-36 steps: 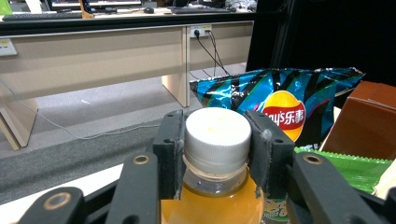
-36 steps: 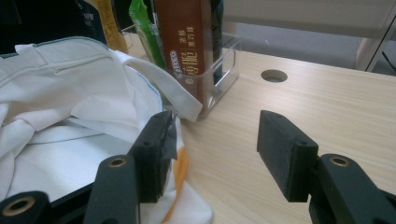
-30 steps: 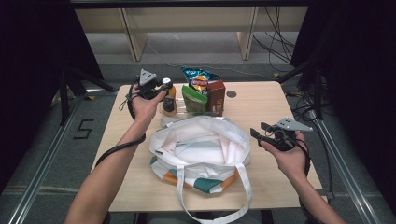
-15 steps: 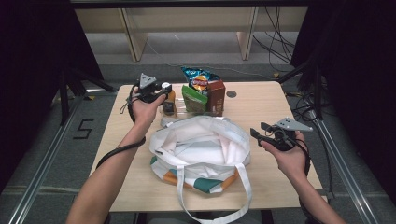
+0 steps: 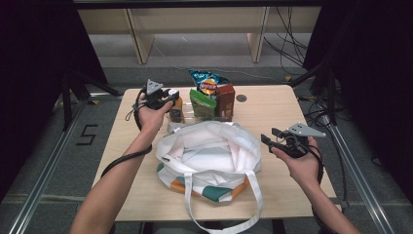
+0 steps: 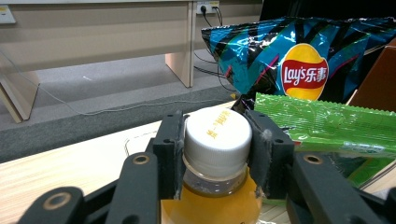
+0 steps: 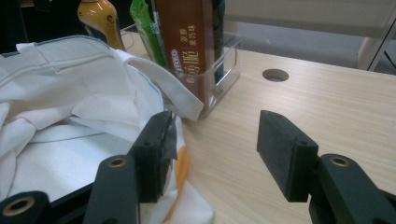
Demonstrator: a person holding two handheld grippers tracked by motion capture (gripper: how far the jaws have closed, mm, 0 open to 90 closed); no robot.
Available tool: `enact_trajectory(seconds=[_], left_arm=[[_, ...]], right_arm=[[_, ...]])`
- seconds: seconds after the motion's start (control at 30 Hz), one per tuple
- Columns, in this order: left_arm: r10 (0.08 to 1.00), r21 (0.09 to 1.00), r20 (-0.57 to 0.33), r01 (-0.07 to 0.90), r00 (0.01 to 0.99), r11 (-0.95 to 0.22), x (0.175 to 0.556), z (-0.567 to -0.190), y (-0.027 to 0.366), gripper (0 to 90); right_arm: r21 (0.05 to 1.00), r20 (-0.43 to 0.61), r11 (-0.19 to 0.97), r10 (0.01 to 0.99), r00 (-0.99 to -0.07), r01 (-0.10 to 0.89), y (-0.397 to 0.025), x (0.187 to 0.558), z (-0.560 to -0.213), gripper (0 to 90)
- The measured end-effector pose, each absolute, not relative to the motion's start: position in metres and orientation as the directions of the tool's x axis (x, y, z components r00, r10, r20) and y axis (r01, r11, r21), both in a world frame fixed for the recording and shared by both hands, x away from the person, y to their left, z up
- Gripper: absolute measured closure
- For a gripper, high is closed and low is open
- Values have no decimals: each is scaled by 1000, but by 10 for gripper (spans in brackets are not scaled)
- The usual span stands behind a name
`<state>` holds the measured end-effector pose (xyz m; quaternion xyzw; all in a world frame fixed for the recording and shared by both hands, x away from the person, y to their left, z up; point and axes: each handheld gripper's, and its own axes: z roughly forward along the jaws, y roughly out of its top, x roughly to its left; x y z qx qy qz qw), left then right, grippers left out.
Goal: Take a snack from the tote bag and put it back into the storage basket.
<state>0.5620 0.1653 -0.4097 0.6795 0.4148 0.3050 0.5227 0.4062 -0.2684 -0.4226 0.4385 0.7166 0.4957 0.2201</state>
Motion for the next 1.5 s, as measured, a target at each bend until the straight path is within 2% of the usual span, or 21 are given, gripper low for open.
enact_trajectory(seconds=[0.4, 0.53, 0.67, 0.7, 0.8, 1.1, 1.3, 1.5], left_arm=[[883, 961, -8, 248, 469, -123, 562, -414, 166, 587], [886, 961, -25, 256, 463, -107, 562, -415, 165, 587], [887, 961, -23, 256, 461, -109, 562, -415, 166, 587], [889, 960, -28, 259, 458, -103, 561, -415, 166, 587], [889, 960, -33, 262, 457, -99, 562, -416, 168, 586], [889, 958, -48, 273, 456, -88, 562, -415, 168, 573], [892, 954, -42, 283, 450, -98, 563, -413, 170, 521], [890, 957, -41, 274, 454, -96, 560, -409, 173, 393]], right_arm=[[911, 89, 146, 842, -531, 385, -269, 408, -424, 464], [905, 114, 130, 843, -526, 404, -268, 407, -423, 464], [914, 78, 154, 841, -536, 375, -269, 408, -423, 464], [908, 103, 136, 843, -528, 395, -268, 406, -422, 465], [913, 74, 160, 840, -538, 375, -270, 408, -423, 465], [911, 77, 157, 844, -530, 381, -270, 407, -422, 465], [912, 83, 154, 839, -538, 380, -269, 407, -422, 464], [915, 72, 159, 840, -538, 372, -269, 407, -423, 464]])
